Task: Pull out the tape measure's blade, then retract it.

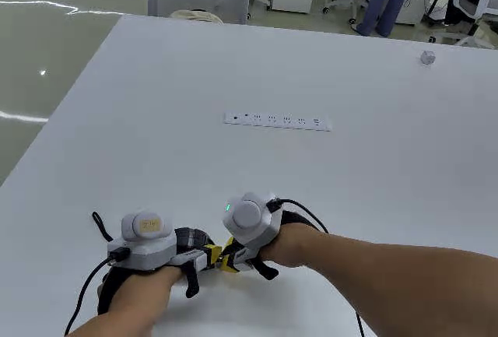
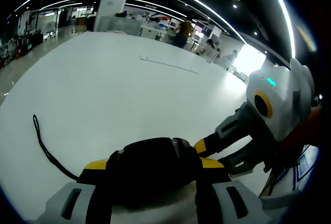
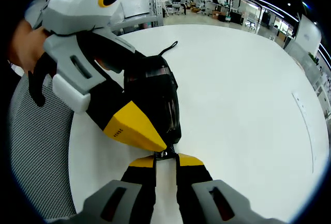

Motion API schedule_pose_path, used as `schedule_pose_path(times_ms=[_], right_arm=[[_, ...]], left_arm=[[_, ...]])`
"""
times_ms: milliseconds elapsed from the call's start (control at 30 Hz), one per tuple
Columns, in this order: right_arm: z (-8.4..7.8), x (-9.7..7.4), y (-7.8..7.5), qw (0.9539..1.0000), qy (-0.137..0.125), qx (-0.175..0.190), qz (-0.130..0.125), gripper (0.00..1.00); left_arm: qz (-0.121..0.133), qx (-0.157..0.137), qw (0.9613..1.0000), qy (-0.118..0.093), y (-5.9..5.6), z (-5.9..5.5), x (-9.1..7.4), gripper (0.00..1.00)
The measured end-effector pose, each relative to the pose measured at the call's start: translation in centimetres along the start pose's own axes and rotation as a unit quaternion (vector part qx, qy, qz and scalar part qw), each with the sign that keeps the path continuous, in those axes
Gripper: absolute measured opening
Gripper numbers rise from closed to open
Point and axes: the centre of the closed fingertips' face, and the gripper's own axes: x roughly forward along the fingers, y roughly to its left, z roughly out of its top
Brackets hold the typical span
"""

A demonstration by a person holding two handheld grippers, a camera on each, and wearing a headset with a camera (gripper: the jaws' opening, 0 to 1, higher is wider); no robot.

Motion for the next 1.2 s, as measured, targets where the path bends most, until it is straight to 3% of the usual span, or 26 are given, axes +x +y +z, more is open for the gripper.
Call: schedule_pose_path(times_ms=[367,433,633,733,800,867,933,1067,1200], right_arm=[[0.2,0.1,0.2,0.9999,-0.011,-0.002,0.001,0.14],[0.3,0.1,0.2,0.9998,-0.015,-0.016,0.001,0.14],[0.1,-0.1,0.4,0.9995,-0.019,-0.020,-0.013,0.15],[0.0,-0.2,0.4,0.9993,-0.024,-0.019,-0.022,0.23],[0.0,-0.5,0.6,0.9992,-0.031,0.001,-0.024,0.26],[0.4,-0.9,0.5,0.9982,-0.046,0.012,-0.037,0.27],[0.7,-1.4,0.7,0.9974,-0.057,0.009,-0.043,0.28],[1.0,-2.4,0.9,0.9959,-0.073,0.014,-0.051,0.36],[0.7,-4.2,0.7,0.9928,-0.095,0.027,-0.069,0.41]], left_arm=[[-0.004,0.000,1.0000,0.000,0.0,0.0,-0.1,0.62],[-0.004,0.000,1.0000,0.001,-0.1,0.0,-0.1,0.62],[-0.011,-0.002,0.9999,0.003,-0.1,0.0,-0.1,0.63],[-0.021,0.005,0.9998,-0.001,-0.1,0.1,-0.3,0.63],[-0.024,0.009,0.9997,-0.004,-0.2,0.2,-0.7,0.62],[-0.032,-0.006,0.9992,-0.023,0.1,1.2,-1.0,0.64],[-0.035,-0.001,0.9989,-0.030,0.6,1.9,-1.4,0.71],[-0.054,0.012,0.9973,-0.048,1.2,3.2,-2.3,0.77],[-0.101,0.033,0.9916,-0.073,1.0,4.4,-3.9,0.84]])
